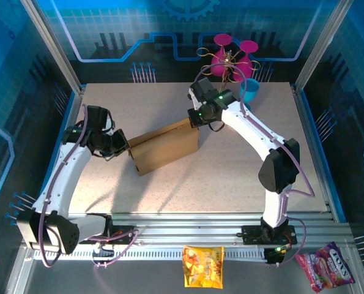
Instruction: Fold the paper box
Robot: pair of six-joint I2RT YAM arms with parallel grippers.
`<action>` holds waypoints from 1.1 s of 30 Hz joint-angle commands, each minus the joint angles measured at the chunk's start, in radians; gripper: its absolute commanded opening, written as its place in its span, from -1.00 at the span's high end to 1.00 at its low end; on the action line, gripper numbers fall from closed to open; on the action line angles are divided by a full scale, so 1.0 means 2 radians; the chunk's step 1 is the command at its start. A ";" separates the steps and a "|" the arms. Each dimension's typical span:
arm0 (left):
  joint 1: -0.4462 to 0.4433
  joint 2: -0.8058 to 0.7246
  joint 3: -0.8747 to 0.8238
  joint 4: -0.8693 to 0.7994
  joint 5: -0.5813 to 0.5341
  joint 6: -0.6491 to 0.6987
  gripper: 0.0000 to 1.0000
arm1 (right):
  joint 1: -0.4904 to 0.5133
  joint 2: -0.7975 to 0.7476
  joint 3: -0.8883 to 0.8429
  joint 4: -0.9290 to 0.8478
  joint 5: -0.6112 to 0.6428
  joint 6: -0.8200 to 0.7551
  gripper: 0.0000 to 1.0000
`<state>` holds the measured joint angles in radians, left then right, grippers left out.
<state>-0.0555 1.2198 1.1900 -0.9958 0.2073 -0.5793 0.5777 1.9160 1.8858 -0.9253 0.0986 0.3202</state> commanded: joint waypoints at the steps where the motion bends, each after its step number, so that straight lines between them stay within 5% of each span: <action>1: -0.003 0.015 0.018 -0.019 0.027 -0.023 0.88 | 0.007 0.014 0.022 -0.038 -0.007 0.018 1.00; 11: -0.008 0.013 0.006 -0.006 0.038 -0.057 0.85 | 0.007 0.016 0.014 -0.033 -0.003 0.028 1.00; 18: -0.010 0.003 -0.007 -0.009 0.034 -0.049 0.54 | 0.007 0.015 0.012 -0.029 -0.001 0.028 1.00; 33: -0.019 -0.004 -0.022 -0.018 0.008 -0.026 0.74 | 0.007 0.012 0.003 -0.019 -0.001 0.026 1.00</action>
<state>-0.0818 1.2331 1.1702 -1.0195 0.2317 -0.6476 0.5816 1.9266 1.9087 -0.9569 0.1055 0.3634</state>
